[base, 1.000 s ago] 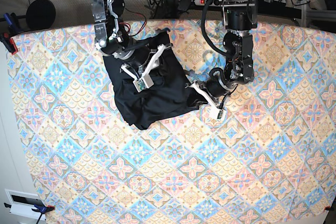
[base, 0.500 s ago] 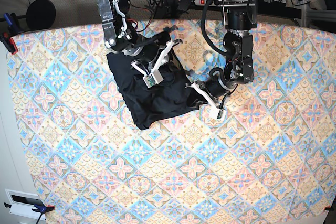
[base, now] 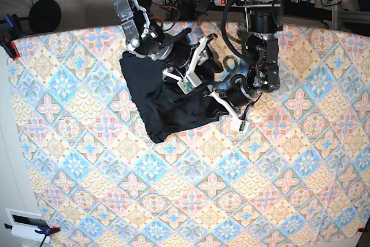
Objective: Layout the t-shirt on the table in an organized manner, then fold the t-shirt properly
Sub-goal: 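Release the right gripper and lift it off the folded shirt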
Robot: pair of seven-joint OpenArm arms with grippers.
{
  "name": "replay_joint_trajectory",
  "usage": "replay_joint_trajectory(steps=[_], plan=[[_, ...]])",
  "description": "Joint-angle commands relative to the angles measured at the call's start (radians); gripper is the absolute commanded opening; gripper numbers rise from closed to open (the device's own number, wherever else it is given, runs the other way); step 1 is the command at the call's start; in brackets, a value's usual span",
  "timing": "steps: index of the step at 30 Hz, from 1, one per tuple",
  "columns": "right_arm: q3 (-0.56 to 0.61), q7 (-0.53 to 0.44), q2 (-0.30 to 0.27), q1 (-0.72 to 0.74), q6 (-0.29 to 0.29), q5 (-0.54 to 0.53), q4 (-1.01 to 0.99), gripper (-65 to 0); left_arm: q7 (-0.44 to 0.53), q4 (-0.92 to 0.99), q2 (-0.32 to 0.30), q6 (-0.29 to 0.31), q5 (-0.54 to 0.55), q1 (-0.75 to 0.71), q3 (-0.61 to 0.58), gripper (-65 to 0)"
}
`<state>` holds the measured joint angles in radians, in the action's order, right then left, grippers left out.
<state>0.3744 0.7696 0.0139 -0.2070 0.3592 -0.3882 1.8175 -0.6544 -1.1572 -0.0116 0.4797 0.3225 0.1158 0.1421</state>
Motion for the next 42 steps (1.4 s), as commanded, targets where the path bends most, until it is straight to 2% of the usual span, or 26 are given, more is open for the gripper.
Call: replay_joint_trajectory(steps=[1,12,17,25,28,42], plan=[[0.004,-0.023,0.005,0.008,0.007,-0.015,0.035,-43.6,-0.092,0.010,-0.011,-0.043,-0.079,-0.012,0.000,-65.0],[-0.001,-0.023,0.002,0.010,0.007,-0.012,0.063,-43.4,-0.095,0.010,-0.011,-0.043,-0.079,-0.012,0.000,-65.0],[-0.002,-0.023,0.002,0.071,0.007,-0.010,0.011,-43.4,-0.098,0.009,-0.011,-0.043,-0.079,-0.012,0.000,-65.0],[-0.082,-0.022,-0.012,0.082,0.007,-0.010,-0.063,-43.4,-0.098,0.009,-0.011,-0.043,-0.079,-0.012,0.000,-65.0],[-0.087,0.014,-0.032,0.082,0.007,-0.010,-0.065,-43.4,-0.098,0.009,-0.011,-0.043,-0.079,-0.012,0.000,-65.0],[-0.114,0.077,-0.048,0.074,0.007,-0.008,0.132,-43.4,-0.100,0.009,-0.012,-0.043,-0.079,-0.012,0.000,-65.0]])
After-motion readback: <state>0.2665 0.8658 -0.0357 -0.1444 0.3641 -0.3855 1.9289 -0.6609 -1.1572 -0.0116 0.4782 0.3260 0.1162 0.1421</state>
